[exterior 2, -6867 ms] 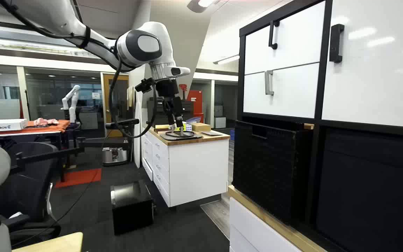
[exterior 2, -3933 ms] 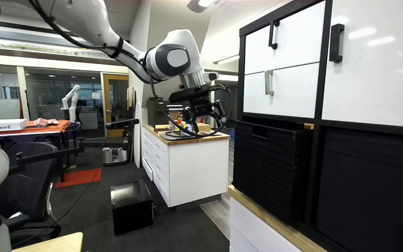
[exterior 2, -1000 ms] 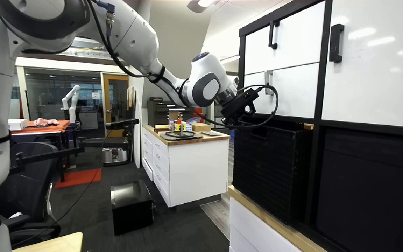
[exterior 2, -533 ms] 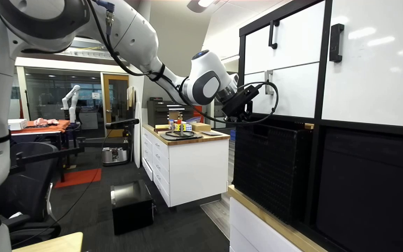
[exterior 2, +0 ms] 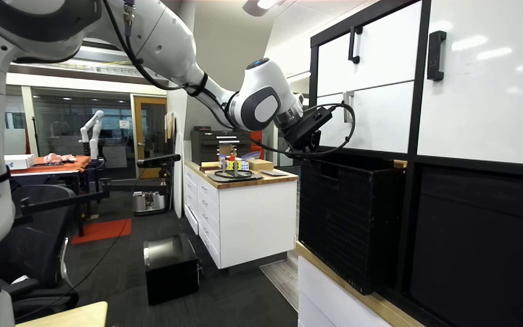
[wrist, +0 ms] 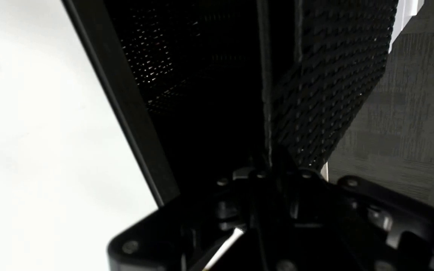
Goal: Pull out the black storage bin from underneath the cabinet
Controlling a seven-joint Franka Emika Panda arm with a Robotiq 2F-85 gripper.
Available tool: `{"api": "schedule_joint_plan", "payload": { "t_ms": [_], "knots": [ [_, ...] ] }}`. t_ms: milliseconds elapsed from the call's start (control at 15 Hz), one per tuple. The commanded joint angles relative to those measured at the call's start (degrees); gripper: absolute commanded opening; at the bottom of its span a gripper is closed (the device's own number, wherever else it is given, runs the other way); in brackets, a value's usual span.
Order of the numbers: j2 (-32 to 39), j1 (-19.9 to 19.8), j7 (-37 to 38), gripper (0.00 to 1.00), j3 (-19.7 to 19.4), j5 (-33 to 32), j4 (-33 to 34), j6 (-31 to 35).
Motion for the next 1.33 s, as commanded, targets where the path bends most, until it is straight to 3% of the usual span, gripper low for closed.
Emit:
{"api": "schedule_joint_plan", "payload": {
  "t_ms": [0, 400, 467, 600, 1067, 1200, 1267],
  "knots": [
    [-8.7, -0.2, -3.4, 0.02, 1.1, 3.0, -6.6, -3.9],
    [-17.3, 0.9, -3.8, 0.02, 0.9, 4.4, -14.0, -8.4],
    [-18.3, 1.1, -3.7, 0.32, 0.8, 4.4, -15.0, -9.0],
    [-20.2, 3.3, -2.2, 0.37, -0.9, 3.1, -16.8, -9.0],
    [-24.0, 5.9, 2.2, 0.84, -2.6, 2.5, -17.1, -10.1],
    [-23.8, 4.5, 6.9, 0.97, -2.2, 0.1, -15.6, -13.6],
    [-23.6, 3.5, 10.6, 0.99, -1.8, -1.7, -14.6, -15.9]
  ]
}}
